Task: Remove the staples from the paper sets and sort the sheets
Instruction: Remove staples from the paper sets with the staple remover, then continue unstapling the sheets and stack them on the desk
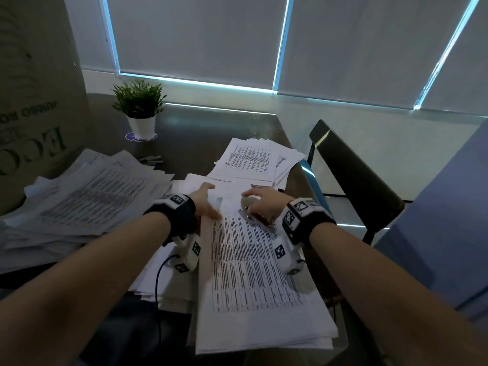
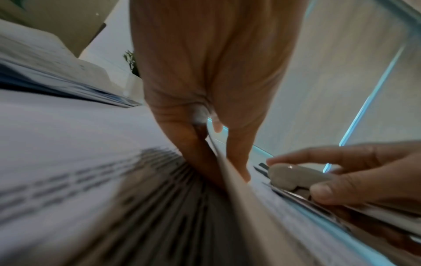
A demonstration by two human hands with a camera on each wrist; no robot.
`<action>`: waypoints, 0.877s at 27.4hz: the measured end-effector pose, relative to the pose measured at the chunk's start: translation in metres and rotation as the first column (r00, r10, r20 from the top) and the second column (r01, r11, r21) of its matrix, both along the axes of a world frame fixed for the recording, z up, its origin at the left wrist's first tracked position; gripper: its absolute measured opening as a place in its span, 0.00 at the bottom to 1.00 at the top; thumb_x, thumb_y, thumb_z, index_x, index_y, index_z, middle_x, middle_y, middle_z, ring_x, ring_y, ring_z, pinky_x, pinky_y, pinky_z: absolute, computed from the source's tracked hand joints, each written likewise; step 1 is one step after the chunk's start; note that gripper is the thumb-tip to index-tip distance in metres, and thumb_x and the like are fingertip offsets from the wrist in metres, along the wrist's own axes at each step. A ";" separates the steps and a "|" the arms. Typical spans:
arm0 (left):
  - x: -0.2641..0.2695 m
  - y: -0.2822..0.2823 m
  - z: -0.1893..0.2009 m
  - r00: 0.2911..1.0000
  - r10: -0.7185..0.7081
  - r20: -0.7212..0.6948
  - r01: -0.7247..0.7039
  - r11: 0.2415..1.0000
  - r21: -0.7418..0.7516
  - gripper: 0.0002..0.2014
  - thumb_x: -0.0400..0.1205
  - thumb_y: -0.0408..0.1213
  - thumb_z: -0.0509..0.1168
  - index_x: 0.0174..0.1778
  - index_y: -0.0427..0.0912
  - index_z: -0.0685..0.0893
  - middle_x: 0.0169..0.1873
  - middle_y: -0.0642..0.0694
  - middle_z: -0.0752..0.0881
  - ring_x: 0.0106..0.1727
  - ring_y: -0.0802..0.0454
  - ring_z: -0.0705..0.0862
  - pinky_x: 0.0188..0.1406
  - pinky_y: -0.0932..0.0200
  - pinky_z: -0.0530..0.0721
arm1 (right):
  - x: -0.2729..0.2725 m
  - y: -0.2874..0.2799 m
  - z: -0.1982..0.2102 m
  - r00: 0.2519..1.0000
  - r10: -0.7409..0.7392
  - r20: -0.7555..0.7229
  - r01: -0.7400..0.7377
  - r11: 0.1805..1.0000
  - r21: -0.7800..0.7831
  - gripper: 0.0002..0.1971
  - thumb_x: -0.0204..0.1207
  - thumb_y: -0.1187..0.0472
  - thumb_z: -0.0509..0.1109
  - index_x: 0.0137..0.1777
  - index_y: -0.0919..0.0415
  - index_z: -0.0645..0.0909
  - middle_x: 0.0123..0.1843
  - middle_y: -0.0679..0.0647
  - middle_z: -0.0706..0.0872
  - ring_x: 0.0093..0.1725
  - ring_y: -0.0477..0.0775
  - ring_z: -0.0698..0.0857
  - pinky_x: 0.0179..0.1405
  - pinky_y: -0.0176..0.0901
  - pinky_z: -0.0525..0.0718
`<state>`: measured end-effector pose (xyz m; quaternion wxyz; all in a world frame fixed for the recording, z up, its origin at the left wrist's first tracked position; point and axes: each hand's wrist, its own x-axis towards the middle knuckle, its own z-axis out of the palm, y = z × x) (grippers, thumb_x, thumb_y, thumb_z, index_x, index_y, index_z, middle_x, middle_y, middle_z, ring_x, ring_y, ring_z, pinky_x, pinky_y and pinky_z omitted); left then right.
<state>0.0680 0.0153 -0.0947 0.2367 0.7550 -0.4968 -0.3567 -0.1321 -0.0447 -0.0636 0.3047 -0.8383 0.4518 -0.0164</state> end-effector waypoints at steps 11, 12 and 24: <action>-0.007 -0.006 -0.003 0.934 -0.174 0.311 0.145 0.983 0.116 0.21 0.76 0.48 0.73 0.62 0.42 0.85 0.56 0.45 0.87 0.53 0.49 0.85 0.48 0.59 0.79 | 0.027 0.009 -0.018 0.996 0.082 -0.017 -0.084 0.963 -0.255 0.21 0.85 0.54 0.62 0.78 0.47 0.75 0.70 0.54 0.84 0.61 0.52 0.83 0.62 0.43 0.80; -0.006 -0.006 -0.004 0.935 -0.178 0.308 0.147 0.982 0.120 0.20 0.76 0.48 0.73 0.61 0.42 0.85 0.55 0.45 0.87 0.51 0.50 0.85 0.46 0.60 0.79 | 0.031 0.007 -0.020 0.996 0.083 -0.026 -0.087 0.962 -0.260 0.21 0.85 0.53 0.60 0.77 0.46 0.76 0.69 0.53 0.85 0.59 0.51 0.83 0.60 0.43 0.82; -0.005 -0.011 -0.003 0.938 -0.187 0.292 0.152 0.979 0.138 0.19 0.74 0.45 0.77 0.57 0.39 0.88 0.51 0.42 0.89 0.51 0.45 0.87 0.48 0.56 0.85 | 0.045 0.008 -0.005 0.980 0.101 -0.172 -0.146 0.950 -0.276 0.22 0.83 0.60 0.59 0.76 0.48 0.78 0.68 0.52 0.85 0.56 0.50 0.82 0.49 0.39 0.77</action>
